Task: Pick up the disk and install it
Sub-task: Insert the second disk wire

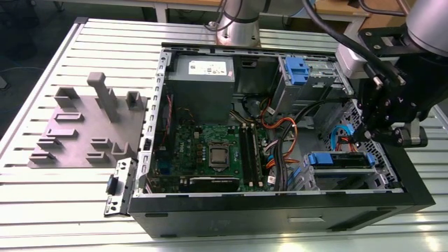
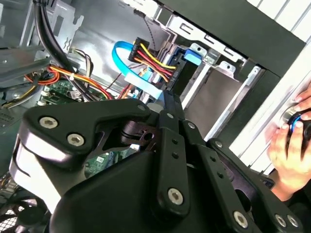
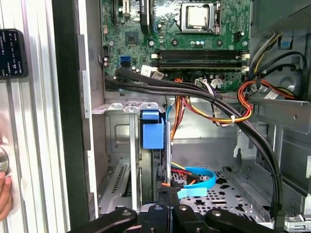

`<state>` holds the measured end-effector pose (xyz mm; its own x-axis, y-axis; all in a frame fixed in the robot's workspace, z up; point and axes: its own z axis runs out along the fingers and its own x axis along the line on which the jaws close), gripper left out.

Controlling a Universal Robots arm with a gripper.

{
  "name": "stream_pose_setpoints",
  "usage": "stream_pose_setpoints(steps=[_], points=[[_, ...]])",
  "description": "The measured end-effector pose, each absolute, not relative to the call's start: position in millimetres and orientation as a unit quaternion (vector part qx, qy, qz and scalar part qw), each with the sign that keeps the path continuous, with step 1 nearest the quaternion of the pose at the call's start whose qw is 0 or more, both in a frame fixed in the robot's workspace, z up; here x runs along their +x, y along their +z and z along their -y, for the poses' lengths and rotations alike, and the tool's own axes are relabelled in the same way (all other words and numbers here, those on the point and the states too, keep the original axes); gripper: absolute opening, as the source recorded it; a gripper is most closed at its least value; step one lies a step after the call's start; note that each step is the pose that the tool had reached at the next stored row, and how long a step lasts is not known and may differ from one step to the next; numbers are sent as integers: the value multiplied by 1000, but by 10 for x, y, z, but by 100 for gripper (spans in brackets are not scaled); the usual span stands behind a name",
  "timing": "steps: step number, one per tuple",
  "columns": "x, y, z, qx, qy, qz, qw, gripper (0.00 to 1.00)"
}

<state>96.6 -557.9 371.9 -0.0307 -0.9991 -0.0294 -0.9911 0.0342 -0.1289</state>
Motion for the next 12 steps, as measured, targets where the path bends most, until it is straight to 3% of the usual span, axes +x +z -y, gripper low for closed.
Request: stream_pose_setpoints(steps=[12], points=[[1023,3694,5521,-694,-25,-718,44,11]])
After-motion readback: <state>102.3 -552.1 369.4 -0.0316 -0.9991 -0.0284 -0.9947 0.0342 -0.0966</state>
